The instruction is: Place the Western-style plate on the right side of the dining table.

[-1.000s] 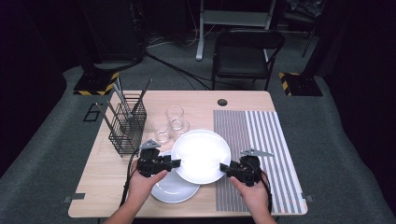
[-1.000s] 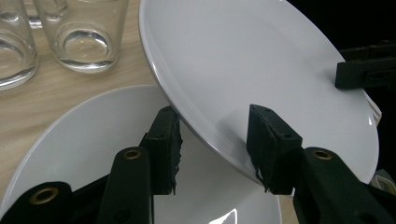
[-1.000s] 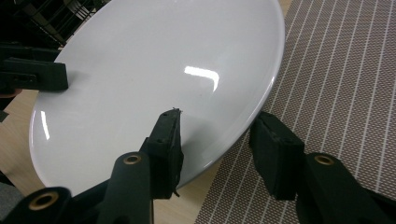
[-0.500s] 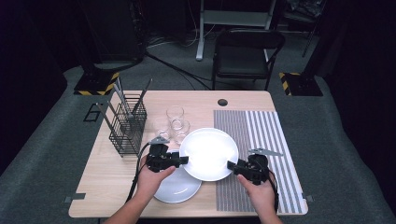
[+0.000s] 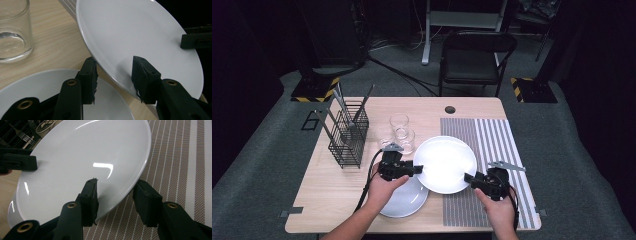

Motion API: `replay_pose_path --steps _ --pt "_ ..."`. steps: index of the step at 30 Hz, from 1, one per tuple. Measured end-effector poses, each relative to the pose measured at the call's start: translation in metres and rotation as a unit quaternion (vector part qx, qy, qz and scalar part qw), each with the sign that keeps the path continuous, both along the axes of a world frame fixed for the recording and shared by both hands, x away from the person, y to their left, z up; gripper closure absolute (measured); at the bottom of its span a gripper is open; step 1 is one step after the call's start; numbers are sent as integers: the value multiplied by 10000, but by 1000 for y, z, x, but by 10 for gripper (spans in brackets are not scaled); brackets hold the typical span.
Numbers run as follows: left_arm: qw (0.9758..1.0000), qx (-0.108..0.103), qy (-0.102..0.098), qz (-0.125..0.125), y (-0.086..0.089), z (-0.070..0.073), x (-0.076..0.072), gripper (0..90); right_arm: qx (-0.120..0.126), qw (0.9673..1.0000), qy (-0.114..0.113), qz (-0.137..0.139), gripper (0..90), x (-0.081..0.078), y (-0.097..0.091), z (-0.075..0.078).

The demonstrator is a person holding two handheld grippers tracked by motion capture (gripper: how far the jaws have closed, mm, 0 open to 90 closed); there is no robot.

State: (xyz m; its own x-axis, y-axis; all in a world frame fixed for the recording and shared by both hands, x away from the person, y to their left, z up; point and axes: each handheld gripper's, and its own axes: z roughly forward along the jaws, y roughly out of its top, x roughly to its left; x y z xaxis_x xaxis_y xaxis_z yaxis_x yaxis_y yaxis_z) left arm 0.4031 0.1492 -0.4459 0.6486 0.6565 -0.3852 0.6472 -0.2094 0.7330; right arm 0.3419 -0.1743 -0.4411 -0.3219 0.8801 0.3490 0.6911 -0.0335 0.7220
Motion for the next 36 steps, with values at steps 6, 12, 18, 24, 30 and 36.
replay_pose_path --steps 6,12,18,24,30,36 --pt "10000 4 26 -76 -10 0 3 558 25 10000 3 -88 546 -1 -8 -1" --pt "9998 28 5 -190 -22 2 7 559 26 9998 -25 -191 546 -4 -18 -1" --pt "9997 -8 10 -246 -32 4 8 562 36 9995 -33 -311 548 -7 -27 1" --pt "9995 -57 -28 -305 -43 8 10 566 29 9993 -89 -374 550 -11 -36 4" --pt "9992 -76 -86 -379 -53 12 13 568 25 9988 -121 -477 551 -14 -46 9" --pt "9988 -102 -137 -449 -62 13 15 579 20 9983 -142 -562 552 -16 -55 9"
